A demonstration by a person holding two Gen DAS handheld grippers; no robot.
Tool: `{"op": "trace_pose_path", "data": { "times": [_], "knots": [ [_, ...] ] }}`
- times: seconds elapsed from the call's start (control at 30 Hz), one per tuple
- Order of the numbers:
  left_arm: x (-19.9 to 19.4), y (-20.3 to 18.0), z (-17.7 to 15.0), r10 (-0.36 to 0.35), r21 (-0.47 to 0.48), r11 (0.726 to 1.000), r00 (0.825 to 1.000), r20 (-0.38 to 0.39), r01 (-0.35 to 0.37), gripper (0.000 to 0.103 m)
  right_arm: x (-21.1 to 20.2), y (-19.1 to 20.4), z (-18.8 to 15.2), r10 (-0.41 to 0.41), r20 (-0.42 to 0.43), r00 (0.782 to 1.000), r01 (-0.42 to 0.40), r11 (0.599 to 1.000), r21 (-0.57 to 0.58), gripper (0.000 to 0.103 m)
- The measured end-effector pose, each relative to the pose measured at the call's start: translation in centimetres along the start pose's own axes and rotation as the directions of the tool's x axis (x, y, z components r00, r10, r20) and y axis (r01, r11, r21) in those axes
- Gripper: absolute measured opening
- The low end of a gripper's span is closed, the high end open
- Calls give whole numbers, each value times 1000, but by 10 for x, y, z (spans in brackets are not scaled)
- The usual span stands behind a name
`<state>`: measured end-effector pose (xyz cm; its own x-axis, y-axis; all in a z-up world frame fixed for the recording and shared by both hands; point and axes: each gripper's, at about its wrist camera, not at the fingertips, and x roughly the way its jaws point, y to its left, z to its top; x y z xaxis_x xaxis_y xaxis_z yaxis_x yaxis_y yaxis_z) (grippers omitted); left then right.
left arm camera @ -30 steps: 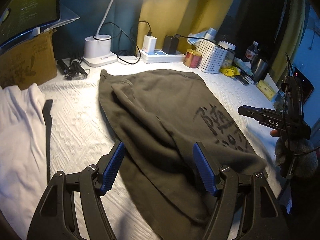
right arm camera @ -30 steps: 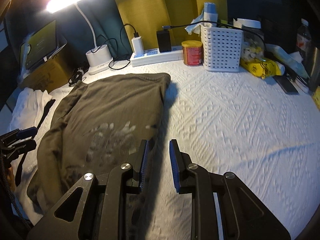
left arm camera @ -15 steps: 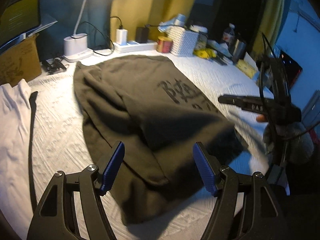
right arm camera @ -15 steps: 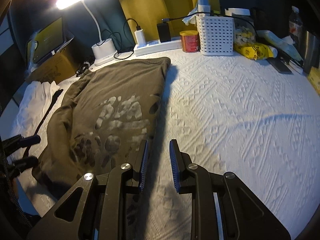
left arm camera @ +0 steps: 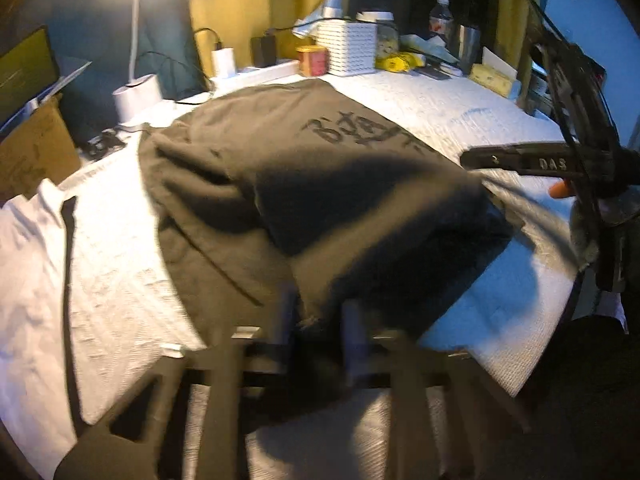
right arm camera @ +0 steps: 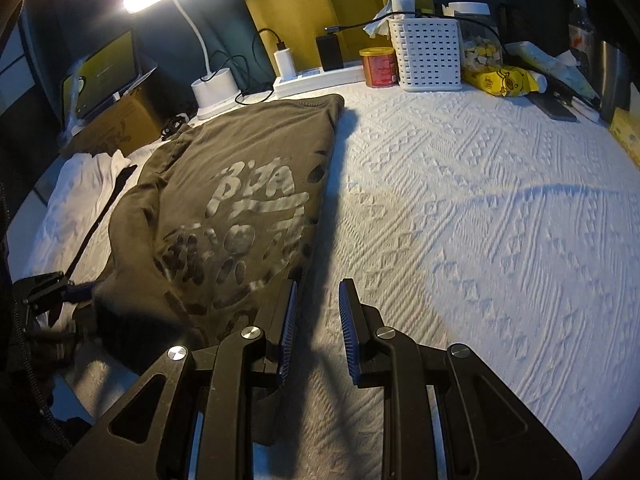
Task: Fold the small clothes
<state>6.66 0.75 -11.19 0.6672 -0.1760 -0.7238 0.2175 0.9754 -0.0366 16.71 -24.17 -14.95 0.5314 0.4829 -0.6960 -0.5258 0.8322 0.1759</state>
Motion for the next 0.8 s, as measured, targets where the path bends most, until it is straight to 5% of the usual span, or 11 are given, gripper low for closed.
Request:
{"op": "trace_pose_path", "data": {
  "times": [0.23,0.6,0.7,0.8],
  "knots": [
    [-44,21,-8,69,-27,997,996,48,-67,7,-2,9,-7,6,-11,1000,-6,1000,-11,24],
    [-34,26,-35,17,-84,996,998,-54,-21,10,-8,28,-28,17,-50,999,-19,999,-48,24],
    [-38,31,-34,5,-110,994,998,-56,-11,25,-9,28,-34,20,-62,998,-22,999,-34,23],
    [-48,34,-33,-40,-128,991,999,-17,38,66,-11,30,-39,24,-61,998,-26,999,-32,24]
  ]
}}
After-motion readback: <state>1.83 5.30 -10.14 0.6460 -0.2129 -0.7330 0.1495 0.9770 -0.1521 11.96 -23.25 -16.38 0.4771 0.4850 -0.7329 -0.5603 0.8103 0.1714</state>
